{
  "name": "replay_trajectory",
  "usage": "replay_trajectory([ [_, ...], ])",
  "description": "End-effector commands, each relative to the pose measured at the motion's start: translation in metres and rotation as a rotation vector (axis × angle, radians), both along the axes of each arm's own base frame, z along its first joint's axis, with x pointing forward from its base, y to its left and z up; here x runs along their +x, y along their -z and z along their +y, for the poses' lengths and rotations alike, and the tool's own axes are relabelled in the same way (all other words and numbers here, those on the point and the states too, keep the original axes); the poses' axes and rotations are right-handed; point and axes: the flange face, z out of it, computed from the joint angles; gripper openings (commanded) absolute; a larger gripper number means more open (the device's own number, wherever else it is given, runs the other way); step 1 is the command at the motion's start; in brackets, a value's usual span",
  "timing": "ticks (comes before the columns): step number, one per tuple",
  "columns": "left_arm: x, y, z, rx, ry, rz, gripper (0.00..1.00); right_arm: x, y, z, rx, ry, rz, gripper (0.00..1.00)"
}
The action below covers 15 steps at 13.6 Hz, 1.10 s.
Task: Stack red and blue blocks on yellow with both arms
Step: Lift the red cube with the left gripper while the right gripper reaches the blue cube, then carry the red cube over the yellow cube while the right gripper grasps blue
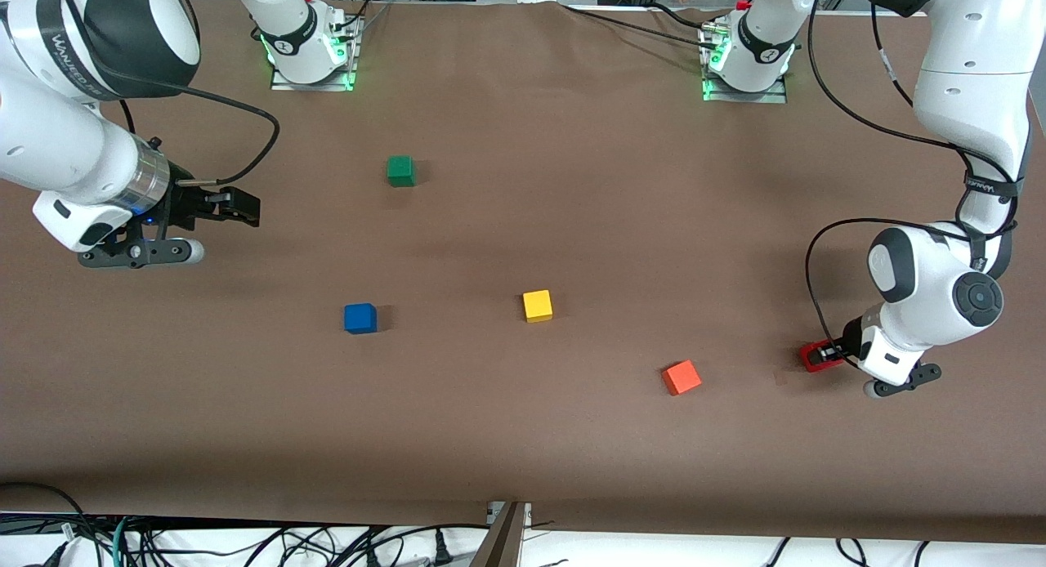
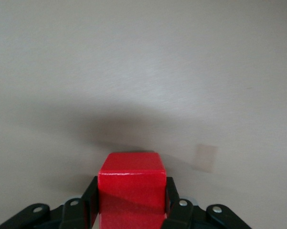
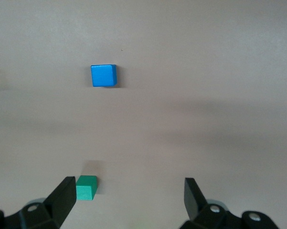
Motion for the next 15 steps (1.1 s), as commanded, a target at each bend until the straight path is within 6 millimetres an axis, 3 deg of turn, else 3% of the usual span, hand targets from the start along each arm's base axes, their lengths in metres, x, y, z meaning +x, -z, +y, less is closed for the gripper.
replay_trajectory([
  [1, 0.017, -0.035, -0.076, 0.000, 0.097, 0.002, 0.20, 0.007, 0.018, 0.000, 0.005, -0.014, 0.037, 1.00],
  [5, 0.017, -0.086, -0.197, -0.014, 0.170, 0.019, 0.14, 0.008, 0.022, -0.002, 0.004, -0.011, 0.044, 1.00],
  [9, -0.012, -0.121, -0.332, -0.029, 0.157, 0.023, 0.09, 0.005, 0.028, -0.002, 0.009, -0.013, 0.074, 1.00],
  [12, -0.039, -0.102, -0.401, -0.029, 0.172, 0.059, 0.09, 0.008, 0.029, 0.005, 0.025, -0.037, 0.057, 1.00],
  [15, -0.058, -0.092, -0.463, -0.059, 0.153, 0.077, 0.09, 0.030, 0.074, 0.028, 0.100, -0.029, 0.041, 1.00],
])
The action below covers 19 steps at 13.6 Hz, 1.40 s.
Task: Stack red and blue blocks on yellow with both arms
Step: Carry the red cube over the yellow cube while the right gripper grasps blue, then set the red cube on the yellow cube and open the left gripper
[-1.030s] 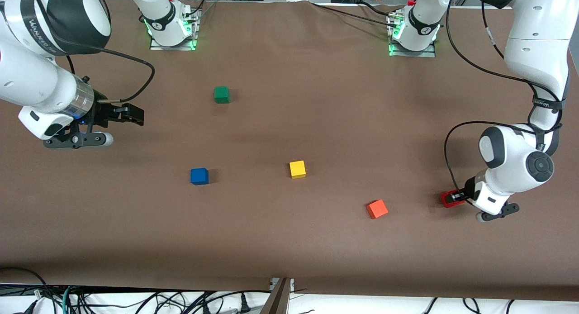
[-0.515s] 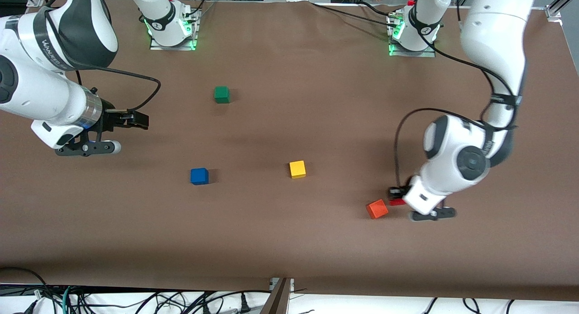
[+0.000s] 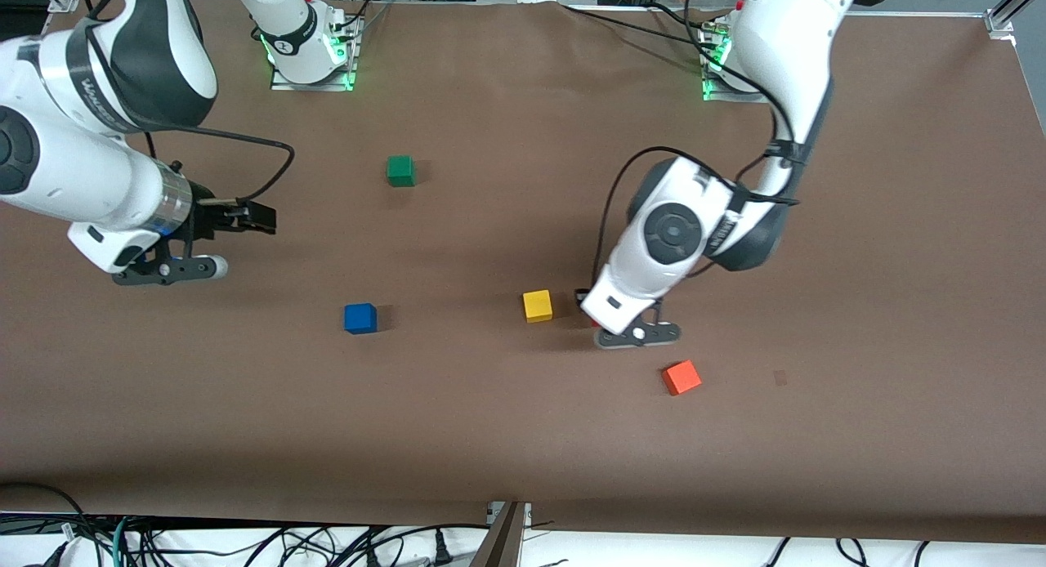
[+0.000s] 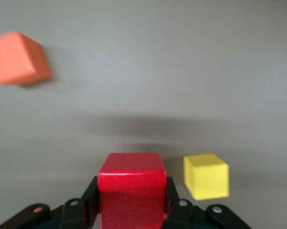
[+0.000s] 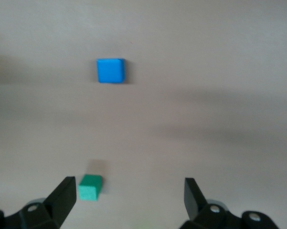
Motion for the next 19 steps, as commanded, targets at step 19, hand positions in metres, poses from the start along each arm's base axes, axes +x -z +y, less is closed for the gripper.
replay_trajectory([
  [19, -0.021, 0.049, -0.105, 0.021, -0.038, 0.026, 0.10, 0.059, 0.266, 0.081, -0.029, -0.087, -0.127, 0.93],
])
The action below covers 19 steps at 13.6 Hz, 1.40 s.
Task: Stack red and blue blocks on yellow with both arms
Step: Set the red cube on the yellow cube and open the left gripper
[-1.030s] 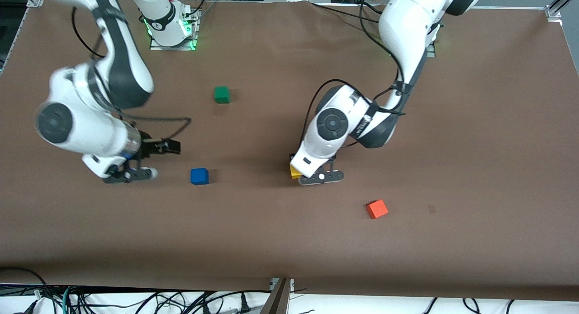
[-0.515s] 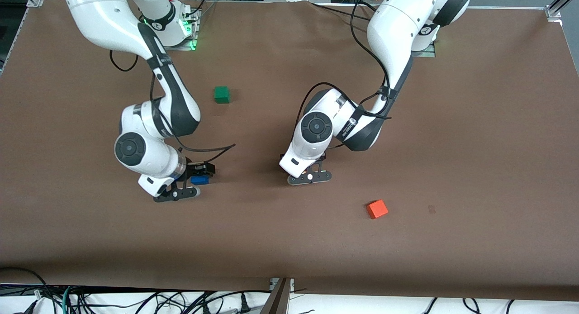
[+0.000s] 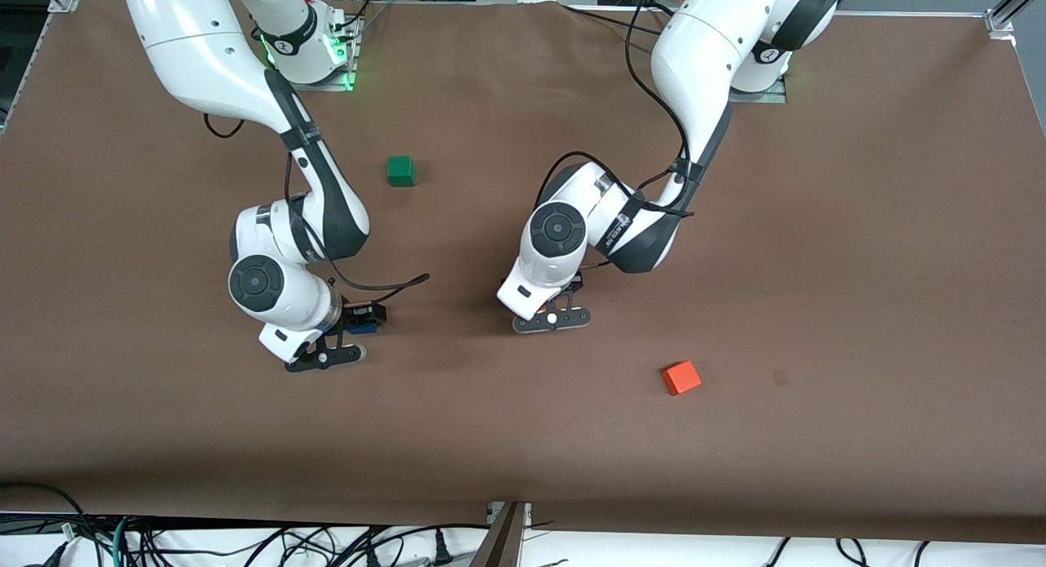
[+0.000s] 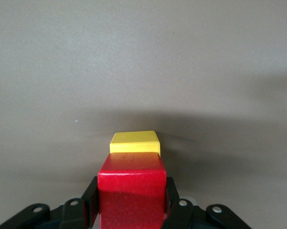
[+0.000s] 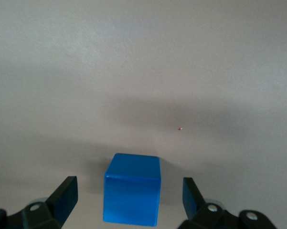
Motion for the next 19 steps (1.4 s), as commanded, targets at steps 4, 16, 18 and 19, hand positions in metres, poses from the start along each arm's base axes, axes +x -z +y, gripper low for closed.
replay_trajectory([
  [4, 0.006, -0.006, -0.005, -0.016, -0.038, -0.019, 0.12, 0.003, 0.017, -0.004, 0.026, 0.058, 0.019, 0.69],
  [16, 0.009, 0.002, -0.003, -0.018, -0.084, -0.034, 1.00, 0.003, 0.016, -0.003, 0.046, 0.072, 0.023, 0.31],
  [18, 0.005, 0.003, -0.007, -0.012, -0.075, -0.029, 1.00, 0.003, 0.016, -0.002, 0.047, 0.071, 0.022, 0.31],
  [19, 0.002, 0.001, -0.010, -0.011, -0.070, -0.028, 1.00, 0.003, 0.016, -0.002, 0.046, 0.069, 0.023, 0.31],
])
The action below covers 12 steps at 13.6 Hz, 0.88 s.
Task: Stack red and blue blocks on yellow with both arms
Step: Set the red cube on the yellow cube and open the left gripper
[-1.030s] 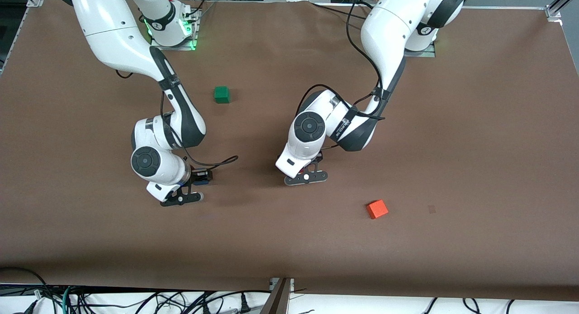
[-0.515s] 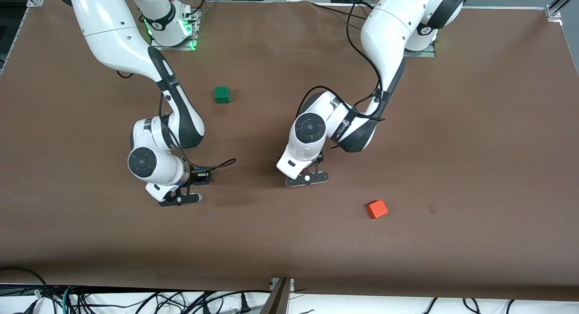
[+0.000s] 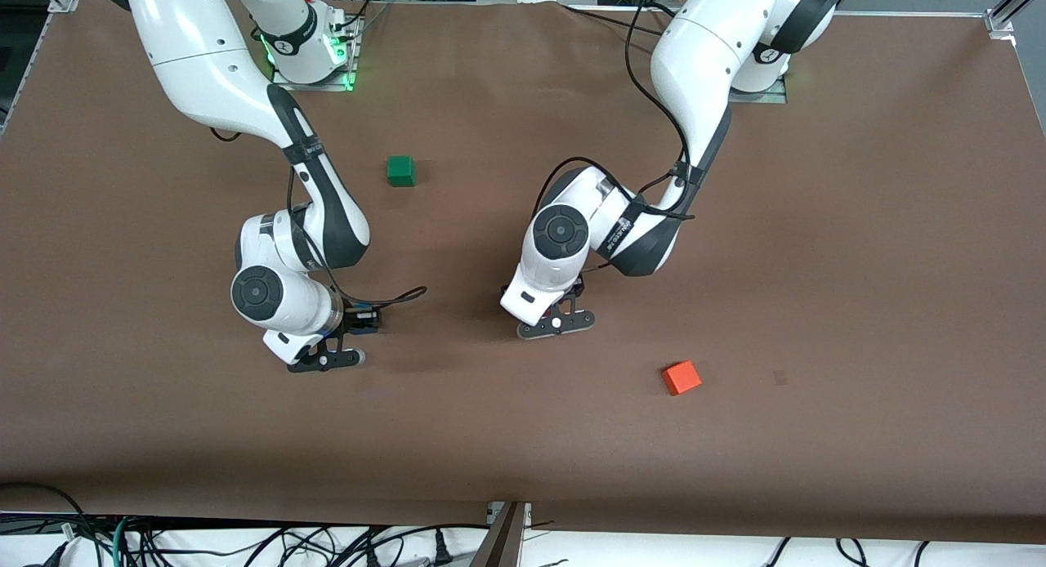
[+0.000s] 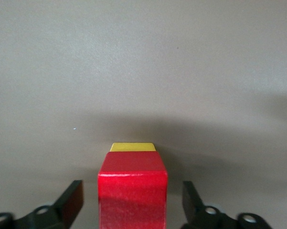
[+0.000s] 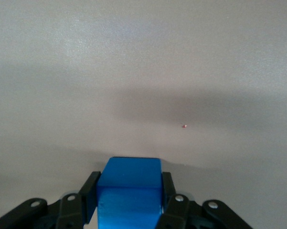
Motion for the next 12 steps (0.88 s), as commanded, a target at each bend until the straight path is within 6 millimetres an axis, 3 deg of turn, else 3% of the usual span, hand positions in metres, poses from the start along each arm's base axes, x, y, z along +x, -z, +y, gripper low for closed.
replay_trajectory([
  [1, -0.003, -0.009, -0.010, -0.004, -0.015, -0.005, 1.00, 0.003, -0.002, 0.003, 0.013, 0.007, -0.004, 0.31],
  [4, 0.007, -0.039, 0.011, 0.018, -0.039, 0.014, 1.00, 0.002, -0.001, 0.003, 0.011, 0.001, -0.003, 0.31],
  [7, 0.045, -0.072, 0.072, 0.014, -0.051, 0.001, 1.00, 0.002, -0.001, 0.004, 0.012, 0.003, -0.004, 0.31],
  [9, 0.066, -0.087, 0.122, 0.024, 0.022, 0.026, 1.00, 0.001, 0.001, 0.007, 0.011, 0.003, -0.003, 0.31],
  [12, 0.098, -0.142, 0.227, 0.020, 0.087, 0.020, 1.00, -0.001, -0.008, 0.015, 0.017, -0.010, -0.003, 0.31],
])
